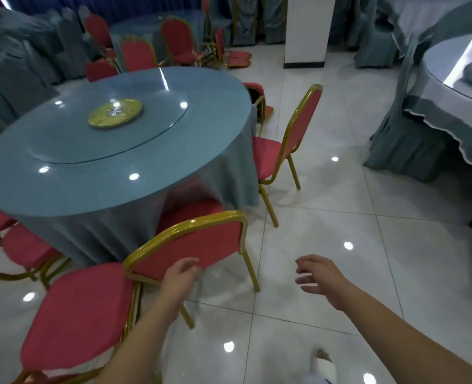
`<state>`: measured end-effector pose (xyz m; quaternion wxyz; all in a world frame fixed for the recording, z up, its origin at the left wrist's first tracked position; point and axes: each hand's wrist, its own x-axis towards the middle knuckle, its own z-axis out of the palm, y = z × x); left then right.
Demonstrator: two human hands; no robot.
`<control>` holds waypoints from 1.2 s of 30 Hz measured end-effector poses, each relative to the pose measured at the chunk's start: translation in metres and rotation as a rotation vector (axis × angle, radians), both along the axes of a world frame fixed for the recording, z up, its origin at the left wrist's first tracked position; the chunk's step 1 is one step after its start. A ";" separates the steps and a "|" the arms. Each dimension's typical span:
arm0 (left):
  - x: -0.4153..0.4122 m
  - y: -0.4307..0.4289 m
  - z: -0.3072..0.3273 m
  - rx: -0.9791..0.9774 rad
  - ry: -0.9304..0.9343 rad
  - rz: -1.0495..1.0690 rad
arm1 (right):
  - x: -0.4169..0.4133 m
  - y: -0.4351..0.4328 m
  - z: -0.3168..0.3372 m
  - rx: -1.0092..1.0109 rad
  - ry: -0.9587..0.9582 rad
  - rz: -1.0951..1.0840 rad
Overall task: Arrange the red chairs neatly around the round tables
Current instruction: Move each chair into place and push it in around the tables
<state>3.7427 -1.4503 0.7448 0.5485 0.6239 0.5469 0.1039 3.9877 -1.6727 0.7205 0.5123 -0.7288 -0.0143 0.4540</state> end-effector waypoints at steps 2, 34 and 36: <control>0.048 -0.027 0.005 -0.067 0.010 -0.095 | 0.031 -0.011 -0.002 0.015 0.024 -0.001; 0.825 0.102 -0.018 -0.310 -0.098 -0.586 | 0.621 0.068 0.063 0.079 -0.112 -0.553; 0.868 0.104 -0.015 -0.328 -0.098 -0.627 | 0.654 0.072 0.059 0.082 -0.093 -0.587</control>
